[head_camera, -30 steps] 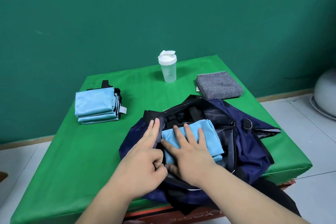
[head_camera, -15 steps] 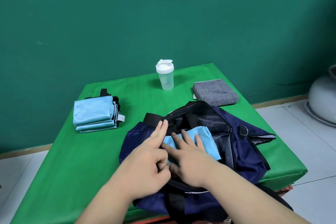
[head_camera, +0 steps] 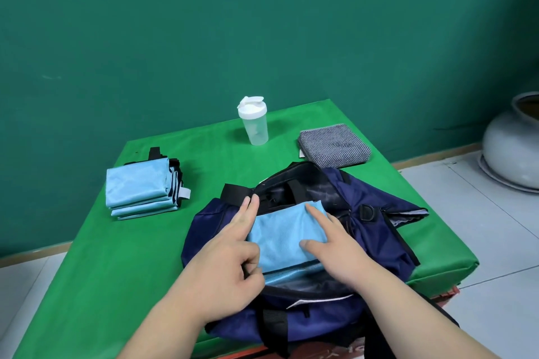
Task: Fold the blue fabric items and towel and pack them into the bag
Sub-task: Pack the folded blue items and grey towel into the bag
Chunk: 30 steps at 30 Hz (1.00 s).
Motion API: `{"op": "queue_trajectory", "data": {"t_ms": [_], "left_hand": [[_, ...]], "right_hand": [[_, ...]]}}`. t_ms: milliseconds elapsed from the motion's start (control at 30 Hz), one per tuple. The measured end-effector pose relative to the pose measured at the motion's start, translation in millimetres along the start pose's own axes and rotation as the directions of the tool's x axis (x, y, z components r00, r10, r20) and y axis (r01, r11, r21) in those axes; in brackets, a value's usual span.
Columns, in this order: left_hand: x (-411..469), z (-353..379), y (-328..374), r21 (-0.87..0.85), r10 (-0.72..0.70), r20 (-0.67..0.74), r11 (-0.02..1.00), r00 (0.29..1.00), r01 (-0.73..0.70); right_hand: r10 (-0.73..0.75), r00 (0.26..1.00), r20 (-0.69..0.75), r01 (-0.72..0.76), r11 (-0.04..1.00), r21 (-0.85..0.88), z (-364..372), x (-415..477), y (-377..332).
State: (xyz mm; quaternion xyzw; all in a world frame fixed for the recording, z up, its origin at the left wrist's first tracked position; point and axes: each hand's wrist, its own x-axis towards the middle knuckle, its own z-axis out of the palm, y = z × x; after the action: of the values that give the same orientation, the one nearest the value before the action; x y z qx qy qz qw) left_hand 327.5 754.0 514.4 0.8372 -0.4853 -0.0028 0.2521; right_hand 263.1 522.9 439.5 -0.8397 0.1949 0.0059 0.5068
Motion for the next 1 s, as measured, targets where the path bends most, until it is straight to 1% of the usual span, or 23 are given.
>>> {"op": "queue_trajectory", "data": {"t_ms": [100,267,367,533,700,767,833,1000], "left_hand": [[-2.6,2.0,-0.6,0.001,0.007,-0.002,1.000,1.000,-0.007],[-3.4,1.2,-2.1,0.000,0.020,-0.019,1.000,1.000,-0.020],[-4.1,-4.4,-4.0,0.003,0.024,-0.011,1.000,1.000,-0.024],[-8.4,-6.4,-5.5,0.018,0.027,-0.001,0.999,1.000,-0.027],[-15.7,-16.5,-19.5,0.061,-0.024,-0.043,0.998,0.999,0.027],[-19.7,-17.5,-19.1,0.089,-0.032,-0.062,0.995,0.998,0.037],[-22.0,-17.7,-14.0,0.117,-0.012,-0.078,0.993,0.997,0.021],[-21.2,-21.8,-7.1,0.125,0.025,-0.088,0.992,0.996,-0.014]], "right_hand": [[-0.008,0.999,0.036,0.005,0.997,0.080,1.4,-0.9,-2.4],[-0.090,0.993,0.071,0.085,0.994,0.073,27.2,4.7,-13.8],[-0.115,0.988,0.103,0.107,0.991,0.077,37.2,8.8,-16.2],[-0.110,0.988,0.107,0.101,0.991,0.093,41.5,10.7,-16.8],[-0.079,0.993,0.085,0.067,0.989,0.131,39.1,7.7,-18.4],[-0.061,0.995,0.075,0.051,0.991,0.120,38.1,6.8,-19.1],[-0.040,0.996,0.074,0.031,0.993,0.114,38.2,6.6,-21.0],[-0.020,0.999,0.038,0.016,0.996,0.090,38.9,7.0,-30.2]]}}
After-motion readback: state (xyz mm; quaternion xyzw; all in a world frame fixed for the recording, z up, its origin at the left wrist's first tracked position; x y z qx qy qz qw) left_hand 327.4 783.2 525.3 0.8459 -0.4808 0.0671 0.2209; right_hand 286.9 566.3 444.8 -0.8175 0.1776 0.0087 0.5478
